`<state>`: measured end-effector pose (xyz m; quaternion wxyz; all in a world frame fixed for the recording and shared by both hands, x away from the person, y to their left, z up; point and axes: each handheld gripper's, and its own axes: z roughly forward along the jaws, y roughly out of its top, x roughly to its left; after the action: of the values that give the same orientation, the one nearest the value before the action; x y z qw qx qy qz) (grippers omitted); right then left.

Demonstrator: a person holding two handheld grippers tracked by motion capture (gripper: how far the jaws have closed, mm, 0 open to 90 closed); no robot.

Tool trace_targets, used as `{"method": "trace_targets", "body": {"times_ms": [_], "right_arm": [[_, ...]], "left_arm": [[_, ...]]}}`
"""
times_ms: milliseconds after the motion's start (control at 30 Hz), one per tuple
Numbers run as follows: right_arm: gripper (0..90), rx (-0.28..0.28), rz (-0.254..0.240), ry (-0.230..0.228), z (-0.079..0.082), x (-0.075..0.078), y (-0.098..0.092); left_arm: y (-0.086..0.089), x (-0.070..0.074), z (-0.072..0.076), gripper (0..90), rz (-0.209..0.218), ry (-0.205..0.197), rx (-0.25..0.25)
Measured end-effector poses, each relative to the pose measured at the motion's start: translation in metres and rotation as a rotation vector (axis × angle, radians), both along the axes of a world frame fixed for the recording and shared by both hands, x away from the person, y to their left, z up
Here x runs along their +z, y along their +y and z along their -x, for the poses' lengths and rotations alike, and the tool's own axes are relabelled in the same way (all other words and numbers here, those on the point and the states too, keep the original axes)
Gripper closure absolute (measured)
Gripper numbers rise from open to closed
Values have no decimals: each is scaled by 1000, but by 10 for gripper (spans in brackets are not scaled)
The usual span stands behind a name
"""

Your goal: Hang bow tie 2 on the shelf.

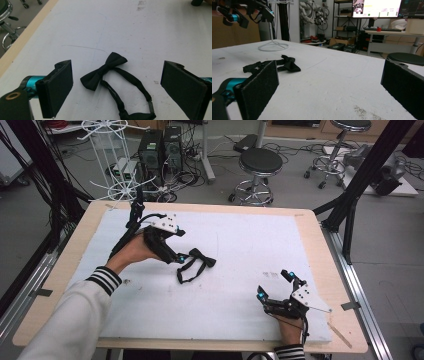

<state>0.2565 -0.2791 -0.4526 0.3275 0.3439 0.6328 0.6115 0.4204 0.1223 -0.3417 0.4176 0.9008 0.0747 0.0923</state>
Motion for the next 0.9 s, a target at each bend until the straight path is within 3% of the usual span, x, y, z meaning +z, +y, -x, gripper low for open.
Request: {"method": "trace_targets", "body": {"times_ms": [200,300,633,900], "right_arm": [[7,0,-9,-2,0,0,-1],[7,3,-10,-6,0,0,-1],[7,0,-11,-7,1,0,-1],[7,0,-8,-14,0,0,-1]], "left_arm": [[-15,-9,-9,112,-44,23,-27],[-21,-13,-11,112,-47,37,-32],[-42,-21,-23,112,-152,39,-51],[-55,-37,-36,117,-222,56,-57]]}}
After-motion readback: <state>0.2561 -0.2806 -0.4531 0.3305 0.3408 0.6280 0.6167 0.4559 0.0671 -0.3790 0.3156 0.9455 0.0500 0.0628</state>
